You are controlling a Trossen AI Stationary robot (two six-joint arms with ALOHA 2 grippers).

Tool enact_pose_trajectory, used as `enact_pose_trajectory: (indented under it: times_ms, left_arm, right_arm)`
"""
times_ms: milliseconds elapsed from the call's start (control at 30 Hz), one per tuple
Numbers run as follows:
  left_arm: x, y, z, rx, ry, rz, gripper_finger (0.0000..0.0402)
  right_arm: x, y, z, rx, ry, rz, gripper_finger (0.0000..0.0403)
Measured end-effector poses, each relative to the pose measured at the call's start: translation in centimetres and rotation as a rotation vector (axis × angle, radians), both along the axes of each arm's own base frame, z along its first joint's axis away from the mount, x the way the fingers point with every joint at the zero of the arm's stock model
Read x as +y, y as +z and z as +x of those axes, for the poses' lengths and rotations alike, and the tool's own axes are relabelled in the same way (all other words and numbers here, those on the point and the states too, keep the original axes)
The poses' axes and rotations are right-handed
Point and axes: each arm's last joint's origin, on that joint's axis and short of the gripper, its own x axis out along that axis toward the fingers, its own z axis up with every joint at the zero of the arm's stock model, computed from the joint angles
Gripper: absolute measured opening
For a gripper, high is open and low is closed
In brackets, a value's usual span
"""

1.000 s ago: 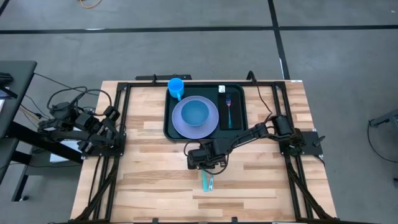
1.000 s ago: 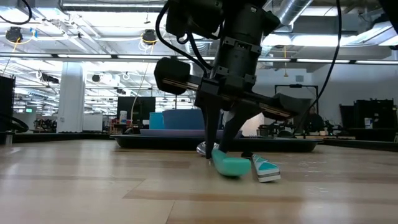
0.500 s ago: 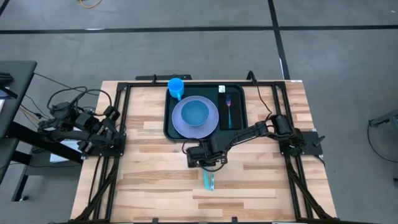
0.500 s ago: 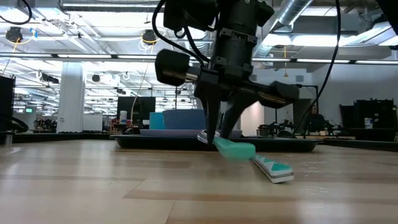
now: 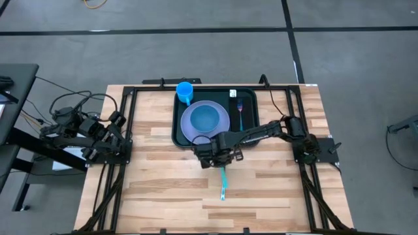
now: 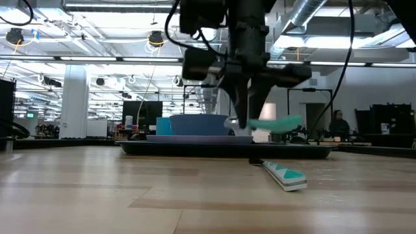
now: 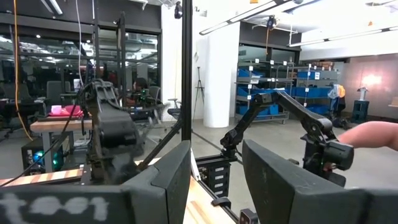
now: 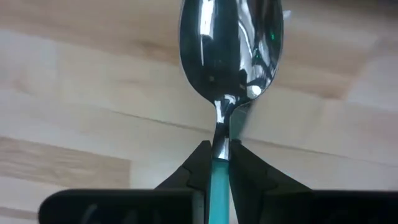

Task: Set up tray
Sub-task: Put the blue spoon on the black napkin to the left of the blue fork

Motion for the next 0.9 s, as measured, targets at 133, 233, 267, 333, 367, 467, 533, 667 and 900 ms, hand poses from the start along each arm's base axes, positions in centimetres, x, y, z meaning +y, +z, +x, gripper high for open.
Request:
enact_pose_trajectory:
  times_ms: [133,233,267,333,367,467,533,667,900]
  left_arm:
    - [0.0,-0.1,0.0,0.006,0.000,0.000,0.0133]
    - [0.0,-0.1,0.0,0.010,0.000,0.001,0.0133]
    - [0.0,-0.1,0.0,0.010,0.000,0.001,0.0133]
    - [0.0,-0.1,0.0,0.010,0.000,0.001,0.0133]
    - [0.0,-0.1,0.0,0.011,0.000,0.001,0.0133]
    - [0.0,-0.1,0.0,0.010,0.000,0.001,0.0133]
    - [0.0,-0.1,0.0,0.008,0.002,0.000,0.0133]
    - [0.0,0.0,0.0,-0.004,0.006,0.012,0.0133]
    - [0.0,0.0,0.0,-0.003,0.011,0.014,0.0133]
  right_arm:
    - [-1.7,1.9,-0.5,-0.014,-0.001,-0.019,0.0026]
    - [-3.1,3.6,-1.4,-0.019,-0.010,-0.063,0.0028]
    - [-3.6,4.3,-1.9,-0.010,-0.013,-0.081,0.0029]
    - [-4.5,5.8,-2.9,0.000,-0.032,-0.119,0.0032]
    - [-5.0,6.4,-3.3,0.005,-0.042,-0.142,0.0032]
    - [-6.4,8.3,-4.9,0.034,-0.075,-0.197,0.0027]
    - [-7.6,9.4,-5.8,0.029,-0.102,-0.218,0.0024]
    - [-10.4,10.4,-6.7,0.008,-0.142,-0.220,0.0027]
    - [-16.4,9.9,-7.4,0.013,-0.148,-0.225,0.0024]
